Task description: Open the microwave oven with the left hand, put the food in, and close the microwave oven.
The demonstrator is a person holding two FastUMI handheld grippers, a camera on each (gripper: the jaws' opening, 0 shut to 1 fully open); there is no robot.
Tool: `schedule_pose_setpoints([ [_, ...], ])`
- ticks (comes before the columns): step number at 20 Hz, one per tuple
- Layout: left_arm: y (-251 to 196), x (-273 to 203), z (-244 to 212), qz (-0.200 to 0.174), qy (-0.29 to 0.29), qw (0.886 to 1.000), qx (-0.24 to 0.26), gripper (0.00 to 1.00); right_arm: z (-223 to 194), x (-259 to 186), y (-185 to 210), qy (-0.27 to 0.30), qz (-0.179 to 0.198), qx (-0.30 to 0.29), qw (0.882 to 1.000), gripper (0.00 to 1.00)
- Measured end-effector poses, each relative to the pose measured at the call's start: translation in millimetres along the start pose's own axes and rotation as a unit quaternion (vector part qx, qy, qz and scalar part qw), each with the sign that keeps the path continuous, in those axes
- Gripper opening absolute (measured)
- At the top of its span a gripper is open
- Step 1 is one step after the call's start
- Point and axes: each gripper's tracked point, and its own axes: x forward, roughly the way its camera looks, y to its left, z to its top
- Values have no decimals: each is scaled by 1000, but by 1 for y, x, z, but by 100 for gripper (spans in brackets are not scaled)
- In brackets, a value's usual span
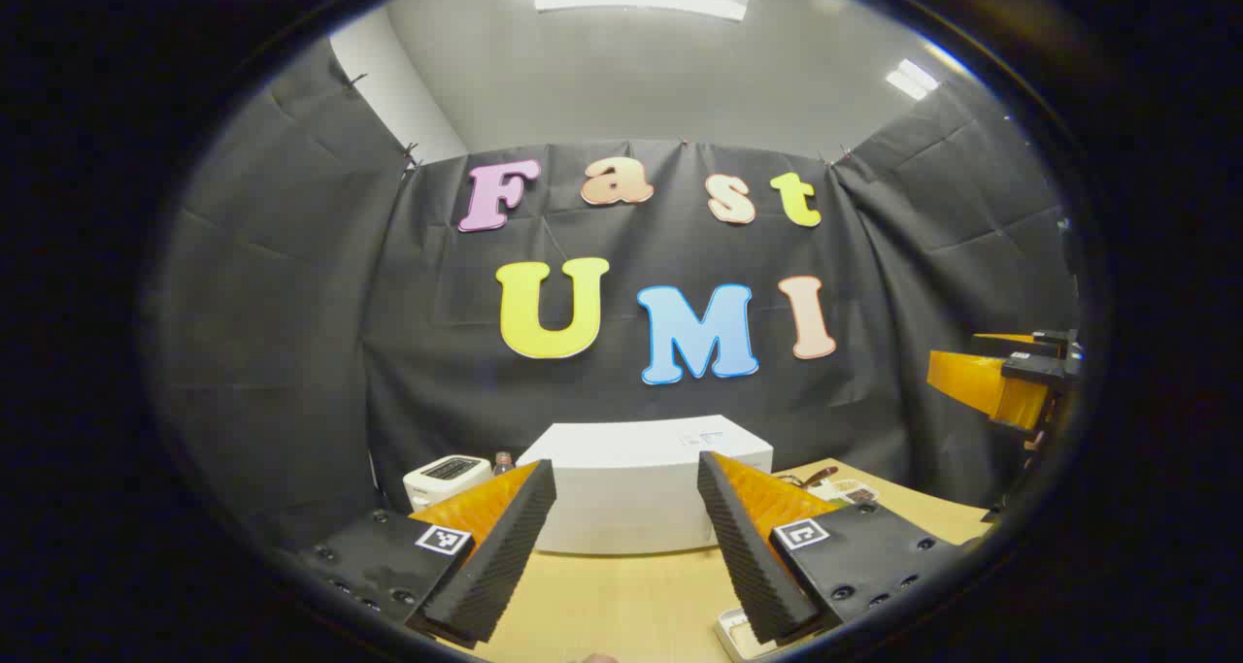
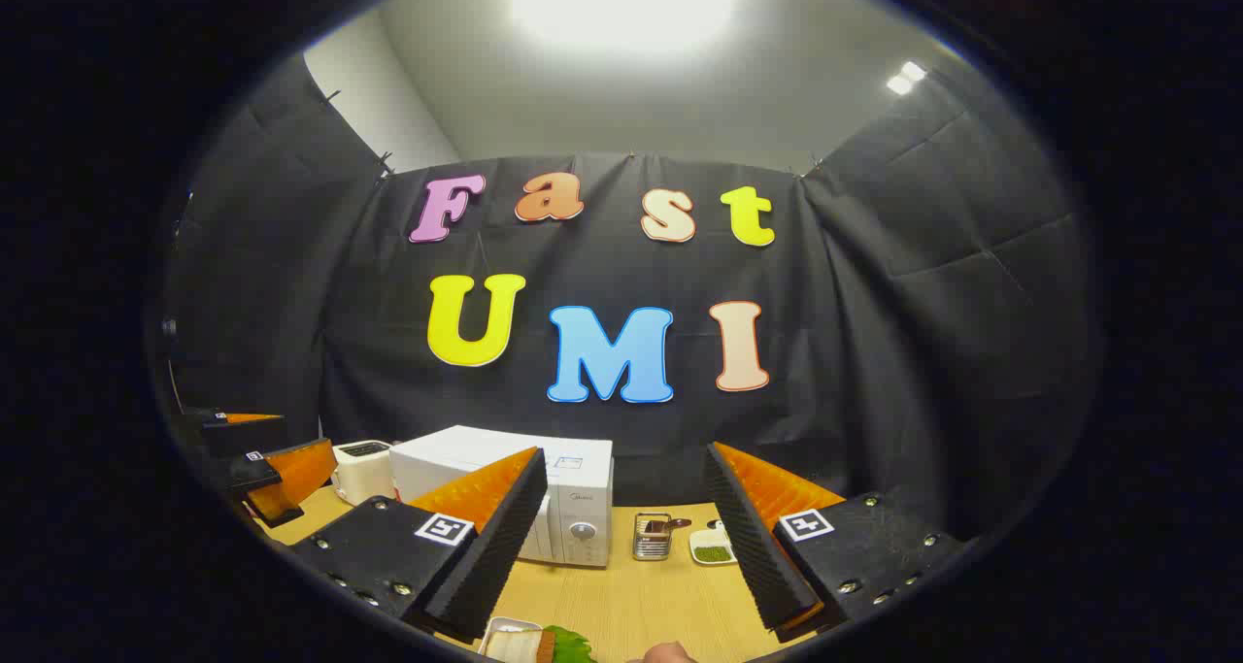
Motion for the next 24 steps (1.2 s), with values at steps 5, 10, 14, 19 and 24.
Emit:
schedule_pose_setpoints([
  [5, -5, 2, 6, 11, -4, 1000, 2, 97, 7, 4, -5, -4, 8, 2, 1000, 98],
  [10, -20, 1, 10, 19, -8, 1000, 14, 97, -1, 8, -22, 5, 14, 0, 1000, 98],
  [14, -40, 0, 15, 22, -10, 999, 23, 98, -2, 10, -36, 4, 20, 3, 1000, 98],
  [19, -63, 12, 14, 28, -17, 999, 15, 97, -7, 11, -43, 5, 43, 1, 999, 98],
  [24, -74, 49, 2, 15, -16, 1000, 20, 98, -21, 12, -52, 20, 35, 4, 999, 99],
])
